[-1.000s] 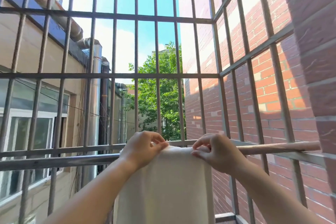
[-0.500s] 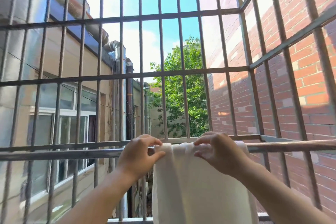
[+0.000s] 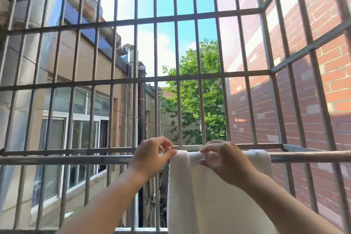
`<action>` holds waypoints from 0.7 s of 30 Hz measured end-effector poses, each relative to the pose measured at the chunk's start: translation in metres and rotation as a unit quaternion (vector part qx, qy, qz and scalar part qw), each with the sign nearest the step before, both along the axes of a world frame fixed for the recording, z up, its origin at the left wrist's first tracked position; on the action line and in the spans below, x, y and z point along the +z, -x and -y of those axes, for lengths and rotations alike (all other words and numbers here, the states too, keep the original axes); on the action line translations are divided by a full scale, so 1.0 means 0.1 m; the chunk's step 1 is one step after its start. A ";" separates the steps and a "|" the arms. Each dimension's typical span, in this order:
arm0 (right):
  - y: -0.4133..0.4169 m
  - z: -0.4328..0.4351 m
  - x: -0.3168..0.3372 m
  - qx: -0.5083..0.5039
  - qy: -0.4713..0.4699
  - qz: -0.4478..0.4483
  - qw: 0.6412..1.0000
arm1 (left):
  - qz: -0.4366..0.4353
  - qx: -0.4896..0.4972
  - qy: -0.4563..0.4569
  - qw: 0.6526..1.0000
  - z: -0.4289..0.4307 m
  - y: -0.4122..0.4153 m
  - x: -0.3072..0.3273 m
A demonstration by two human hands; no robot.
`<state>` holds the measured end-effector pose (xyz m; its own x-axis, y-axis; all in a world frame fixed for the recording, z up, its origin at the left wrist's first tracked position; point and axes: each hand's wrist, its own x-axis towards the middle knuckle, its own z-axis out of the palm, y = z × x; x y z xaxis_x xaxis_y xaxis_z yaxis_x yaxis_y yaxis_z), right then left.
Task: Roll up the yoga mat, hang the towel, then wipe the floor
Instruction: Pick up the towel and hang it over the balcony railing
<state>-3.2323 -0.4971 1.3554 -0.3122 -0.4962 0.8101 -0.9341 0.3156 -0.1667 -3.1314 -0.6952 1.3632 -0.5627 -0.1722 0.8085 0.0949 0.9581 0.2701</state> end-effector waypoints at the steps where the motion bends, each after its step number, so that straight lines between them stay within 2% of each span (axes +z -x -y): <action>1: -0.01 0.01 0.00 -0.001 -0.004 -0.001 1.000 | 0.016 -0.003 0.005 1.000 0.00 0.00 -0.03; 4: -0.02 0.07 0.00 -0.008 -0.015 -0.006 1.000 | 0.030 -0.010 0.016 0.999 -0.01 0.01 -0.07; 11: -0.02 0.16 -0.04 -0.037 -0.030 -0.015 0.999 | -0.017 -0.019 0.014 1.000 0.00 0.01 -0.07; 21: 0.04 0.18 -0.08 -0.066 -0.041 -0.065 0.995 | 0.015 -0.016 -0.001 1.000 0.22 -0.06 0.06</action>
<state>-3.2365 -0.5154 1.3477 -0.2741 -0.5239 0.8065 -0.8958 0.4442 -0.0159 -3.1253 -0.7177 1.3694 -0.5912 -0.1554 0.7914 0.1172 0.9543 0.2750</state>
